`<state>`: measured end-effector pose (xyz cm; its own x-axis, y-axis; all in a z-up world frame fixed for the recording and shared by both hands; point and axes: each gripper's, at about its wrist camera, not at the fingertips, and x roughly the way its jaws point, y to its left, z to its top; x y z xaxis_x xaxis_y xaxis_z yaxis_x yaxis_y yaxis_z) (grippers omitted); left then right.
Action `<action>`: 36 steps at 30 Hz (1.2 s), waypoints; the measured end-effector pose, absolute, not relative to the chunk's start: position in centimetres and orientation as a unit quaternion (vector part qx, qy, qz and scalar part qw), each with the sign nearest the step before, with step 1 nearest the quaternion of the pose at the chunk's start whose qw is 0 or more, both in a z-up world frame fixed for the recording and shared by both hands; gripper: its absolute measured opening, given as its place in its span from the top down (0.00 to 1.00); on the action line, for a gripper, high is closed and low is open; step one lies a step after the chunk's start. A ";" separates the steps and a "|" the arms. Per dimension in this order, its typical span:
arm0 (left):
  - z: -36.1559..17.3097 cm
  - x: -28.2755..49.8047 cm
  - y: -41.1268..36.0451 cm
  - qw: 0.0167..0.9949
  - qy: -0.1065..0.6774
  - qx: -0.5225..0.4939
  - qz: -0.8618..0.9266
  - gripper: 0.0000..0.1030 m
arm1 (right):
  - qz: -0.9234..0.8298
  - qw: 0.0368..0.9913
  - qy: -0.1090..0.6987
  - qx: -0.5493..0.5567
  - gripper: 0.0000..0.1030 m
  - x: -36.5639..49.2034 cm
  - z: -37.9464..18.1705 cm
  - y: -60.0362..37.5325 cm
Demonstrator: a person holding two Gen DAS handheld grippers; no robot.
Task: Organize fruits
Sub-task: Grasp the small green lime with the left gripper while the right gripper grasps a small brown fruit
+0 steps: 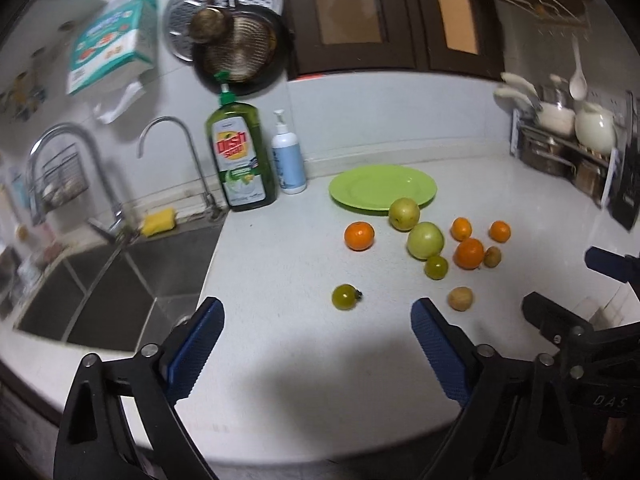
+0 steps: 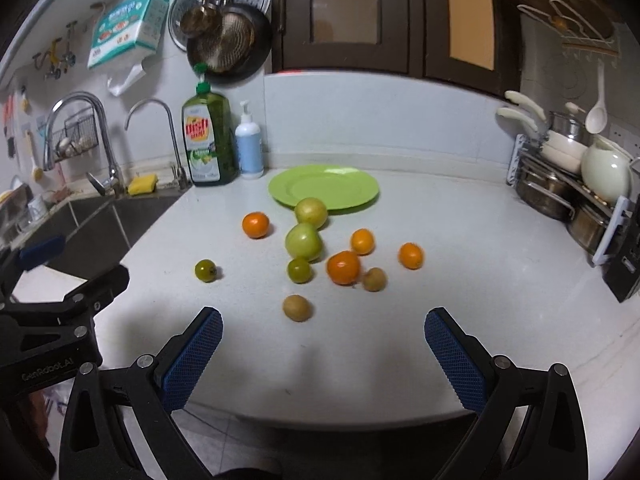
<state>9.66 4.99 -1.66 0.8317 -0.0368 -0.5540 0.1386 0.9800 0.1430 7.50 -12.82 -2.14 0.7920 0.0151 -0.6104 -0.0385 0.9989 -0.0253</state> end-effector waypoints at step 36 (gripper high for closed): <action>-10.1 22.5 4.2 0.864 0.411 0.144 -0.254 0.68 | -0.077 0.885 0.454 0.066 0.57 17.2 -9.7 -10.6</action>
